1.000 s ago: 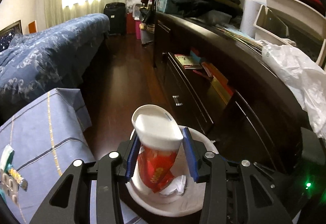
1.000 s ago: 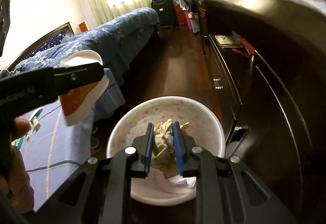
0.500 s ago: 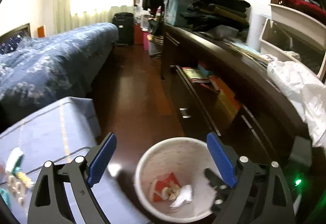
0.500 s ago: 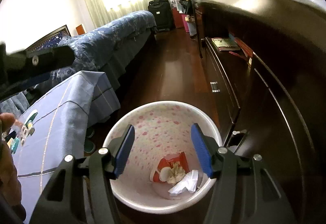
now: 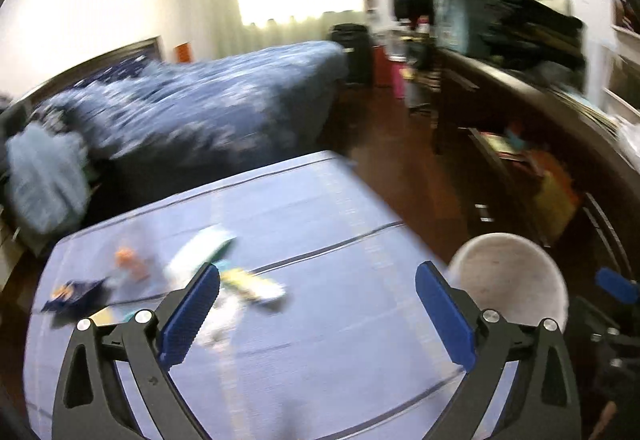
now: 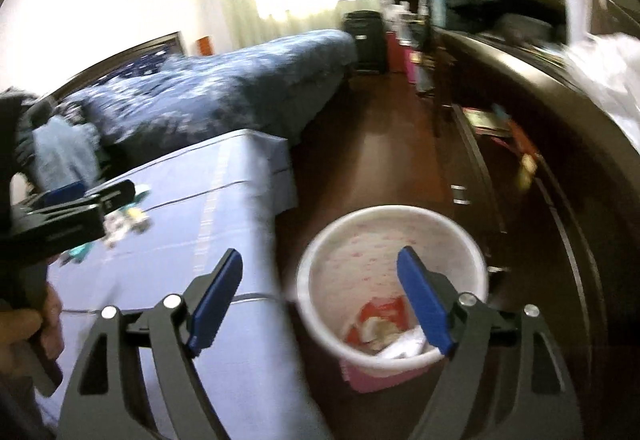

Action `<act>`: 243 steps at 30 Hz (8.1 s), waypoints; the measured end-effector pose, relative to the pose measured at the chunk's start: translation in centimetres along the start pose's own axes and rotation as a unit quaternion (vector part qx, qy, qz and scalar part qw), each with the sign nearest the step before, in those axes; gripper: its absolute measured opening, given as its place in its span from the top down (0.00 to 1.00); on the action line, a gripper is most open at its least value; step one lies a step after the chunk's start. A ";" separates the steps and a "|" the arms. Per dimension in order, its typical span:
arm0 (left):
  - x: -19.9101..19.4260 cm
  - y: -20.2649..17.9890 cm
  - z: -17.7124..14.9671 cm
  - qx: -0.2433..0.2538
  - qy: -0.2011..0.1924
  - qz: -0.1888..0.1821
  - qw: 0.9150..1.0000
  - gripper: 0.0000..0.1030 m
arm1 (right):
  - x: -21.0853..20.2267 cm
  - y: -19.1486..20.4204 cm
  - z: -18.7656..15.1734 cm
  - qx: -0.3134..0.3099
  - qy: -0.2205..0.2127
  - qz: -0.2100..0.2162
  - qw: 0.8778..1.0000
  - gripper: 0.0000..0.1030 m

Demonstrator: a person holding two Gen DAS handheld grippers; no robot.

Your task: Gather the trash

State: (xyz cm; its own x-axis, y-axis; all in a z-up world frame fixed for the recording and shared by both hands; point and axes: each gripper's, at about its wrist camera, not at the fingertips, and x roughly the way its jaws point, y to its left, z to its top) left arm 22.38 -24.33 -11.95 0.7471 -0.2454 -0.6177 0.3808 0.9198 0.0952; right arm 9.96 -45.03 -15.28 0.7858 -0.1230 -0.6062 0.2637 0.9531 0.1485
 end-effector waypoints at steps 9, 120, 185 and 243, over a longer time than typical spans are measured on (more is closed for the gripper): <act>2.5 11.7 0.4 -0.087 0.031 0.088 0.992 0.04 | 0.1 9.5 0.0 -0.077 0.013 0.068 0.995 0.21; -15.3 20.6 -8.8 -0.116 -0.081 0.098 0.985 0.28 | 5.0 16.1 -4.0 -0.137 0.111 0.105 0.979 0.60; -2.8 -11.7 1.2 0.090 -0.027 -0.211 0.973 0.54 | -2.1 -5.2 -0.4 0.026 -0.008 -0.024 0.999 0.60; -3.7 0.0 -1.1 0.014 -0.036 -0.013 0.999 0.04 | -0.8 3.5 -0.9 -0.045 0.017 0.030 0.998 0.28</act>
State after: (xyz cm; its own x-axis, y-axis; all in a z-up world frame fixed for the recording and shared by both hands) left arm 19.07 -23.08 -10.50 0.7744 -0.2911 -0.5617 0.4141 0.9045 0.1021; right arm 9.73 -41.38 -14.98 0.7790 -0.0562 -0.6245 0.1635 0.9797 0.1158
